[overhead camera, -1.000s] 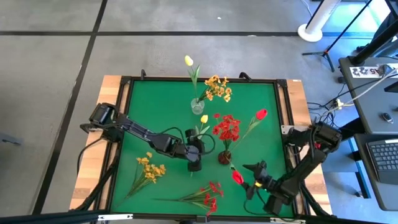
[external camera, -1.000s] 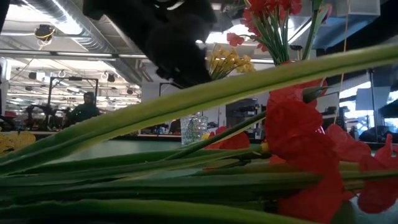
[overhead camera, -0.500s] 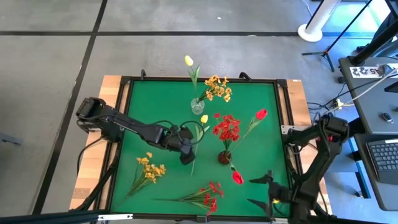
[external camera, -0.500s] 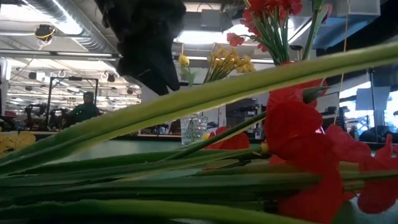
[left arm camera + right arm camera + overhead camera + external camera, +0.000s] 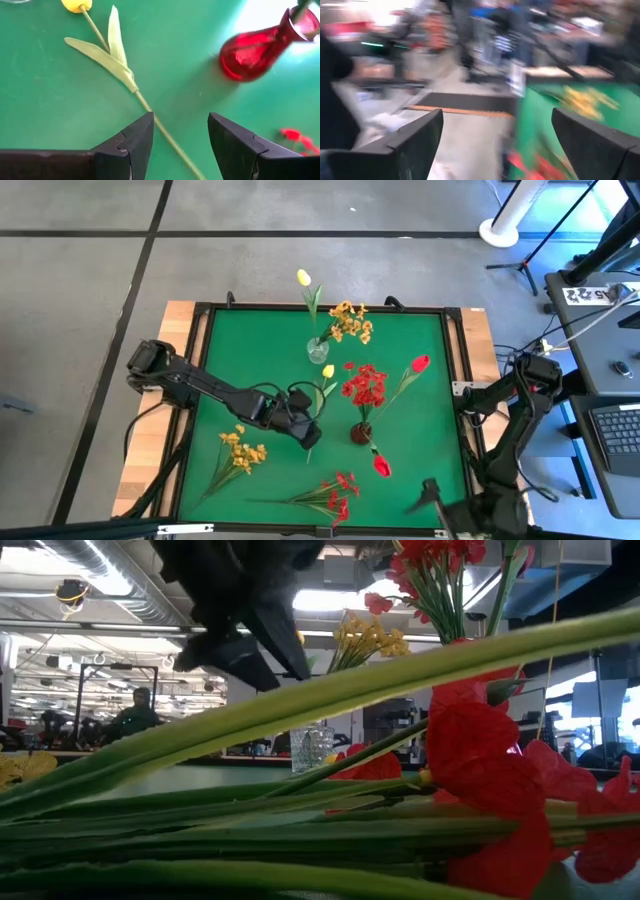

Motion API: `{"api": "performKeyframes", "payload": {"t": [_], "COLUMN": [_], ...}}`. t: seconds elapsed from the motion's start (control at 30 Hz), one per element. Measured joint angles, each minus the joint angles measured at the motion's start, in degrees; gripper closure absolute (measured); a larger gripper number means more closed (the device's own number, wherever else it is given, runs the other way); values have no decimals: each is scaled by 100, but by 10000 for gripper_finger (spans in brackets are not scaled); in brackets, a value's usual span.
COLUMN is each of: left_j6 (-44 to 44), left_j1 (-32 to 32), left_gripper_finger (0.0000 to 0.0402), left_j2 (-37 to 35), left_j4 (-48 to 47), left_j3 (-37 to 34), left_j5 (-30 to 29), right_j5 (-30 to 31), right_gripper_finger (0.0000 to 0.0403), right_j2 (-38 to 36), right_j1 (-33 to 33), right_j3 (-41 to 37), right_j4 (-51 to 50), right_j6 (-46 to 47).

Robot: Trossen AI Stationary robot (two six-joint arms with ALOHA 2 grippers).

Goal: Sort flowers into vase by color
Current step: Put the top yellow flower into the transparent vase

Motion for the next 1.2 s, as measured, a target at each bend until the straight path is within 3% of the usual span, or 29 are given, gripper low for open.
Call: {"api": "performKeyframes", "payload": {"t": [0.13, 0.33, 0.63, 0.77, 0.97, 1.1, 1.2], "left_j6": [-543, -1285, -1736, -1691, -1491, -1153, -984], "left_j1": [-6, 195, 528, 622, 793, 848, 718], "left_gripper_finger": [219, 219, 227, 271, 385, 397, 399], "left_j2": [402, 1140, 1424, 1431, 1453, 1414, 1138], "left_j4": [300, 435, 688, 663, 633, 676, 602], "left_j3": [2, -3, 12, 12, 6, 1, -16], "left_j5": [-329, -164, 48, 63, -40, -68, -502], "right_j5": [-916, -1236, -1454, -1450, -1191, -955, -782], "right_gripper_finger": [33, 33, 33, 33, 33, 33, 33], "right_j2": [-212, -592, -817, -817, -817, -817, -817], "right_j1": [112, 394, 412, 413, 413, 413, 417], "right_j3": [1, -4, -6, -6, -6, -6, -6], "right_j4": [514, 443, -375, -468, -512, -517, -543], "right_j6": [-979, -1780, -1766, -1763, -1668, -1529, -1396]}}
